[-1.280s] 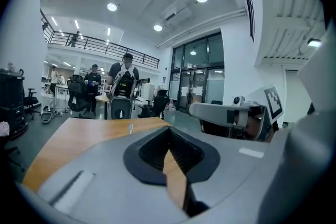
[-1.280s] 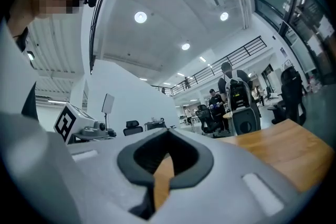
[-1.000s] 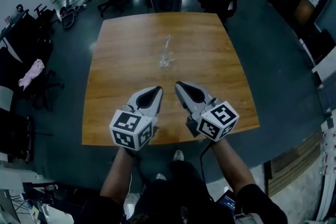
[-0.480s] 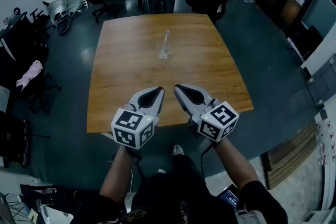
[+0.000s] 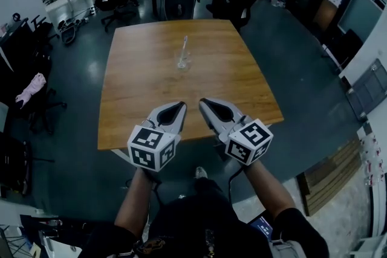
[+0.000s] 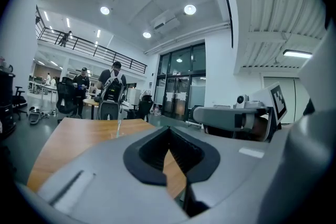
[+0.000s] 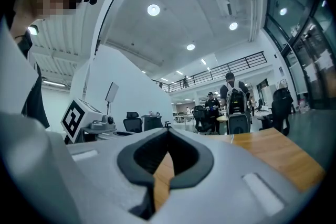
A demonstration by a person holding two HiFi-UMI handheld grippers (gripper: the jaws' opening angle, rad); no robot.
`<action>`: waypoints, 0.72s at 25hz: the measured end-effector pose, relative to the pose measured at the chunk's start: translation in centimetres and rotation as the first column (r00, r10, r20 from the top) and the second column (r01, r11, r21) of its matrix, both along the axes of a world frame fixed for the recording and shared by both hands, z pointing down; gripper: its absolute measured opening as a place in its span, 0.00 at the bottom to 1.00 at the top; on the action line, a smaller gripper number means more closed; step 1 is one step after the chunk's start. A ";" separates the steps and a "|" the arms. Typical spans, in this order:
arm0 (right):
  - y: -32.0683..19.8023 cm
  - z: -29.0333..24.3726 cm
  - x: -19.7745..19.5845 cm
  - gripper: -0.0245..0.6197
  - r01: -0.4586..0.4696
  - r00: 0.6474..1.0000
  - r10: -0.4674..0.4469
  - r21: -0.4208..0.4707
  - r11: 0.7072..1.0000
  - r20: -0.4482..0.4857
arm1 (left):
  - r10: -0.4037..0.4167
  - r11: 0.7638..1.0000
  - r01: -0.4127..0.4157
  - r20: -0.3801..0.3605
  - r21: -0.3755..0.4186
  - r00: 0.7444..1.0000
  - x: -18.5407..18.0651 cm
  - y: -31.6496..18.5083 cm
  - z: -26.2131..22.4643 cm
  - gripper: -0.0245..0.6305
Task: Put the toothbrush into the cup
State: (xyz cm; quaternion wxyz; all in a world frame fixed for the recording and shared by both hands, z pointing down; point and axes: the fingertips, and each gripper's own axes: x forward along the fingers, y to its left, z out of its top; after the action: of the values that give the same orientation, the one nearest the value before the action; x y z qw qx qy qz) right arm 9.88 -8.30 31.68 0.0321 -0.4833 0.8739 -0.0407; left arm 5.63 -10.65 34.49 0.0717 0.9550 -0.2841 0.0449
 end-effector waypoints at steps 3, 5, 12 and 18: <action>0.3 -0.1 0.1 0.04 0.002 1.000 -0.002 0.002 1.000 0.005 | -0.001 1.000 0.001 0.004 0.002 1.000 0.0 0.5 -0.1 0.05; 0.5 -0.2 0.0 0.04 0.005 1.000 -0.005 0.006 1.000 0.006 | -0.001 1.000 0.001 0.004 0.005 1.000 0.0 0.7 -0.2 0.05; 0.7 -0.4 -0.4 0.04 0.012 1.000 -0.012 0.010 1.000 0.009 | -0.005 1.000 0.005 -0.003 0.004 1.000 -0.3 0.9 -0.3 0.05; 1.0 -0.6 -0.4 0.04 0.005 1.000 -0.006 0.017 1.000 0.017 | -0.003 1.000 0.003 -0.001 0.006 1.000 -0.4 1.3 -0.2 0.05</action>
State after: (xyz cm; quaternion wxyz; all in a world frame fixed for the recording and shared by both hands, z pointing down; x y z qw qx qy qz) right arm 9.44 -7.27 31.04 0.0437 -0.4802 0.8753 -0.0375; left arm 5.25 -9.32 34.28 0.0693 0.9549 -0.2855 0.0435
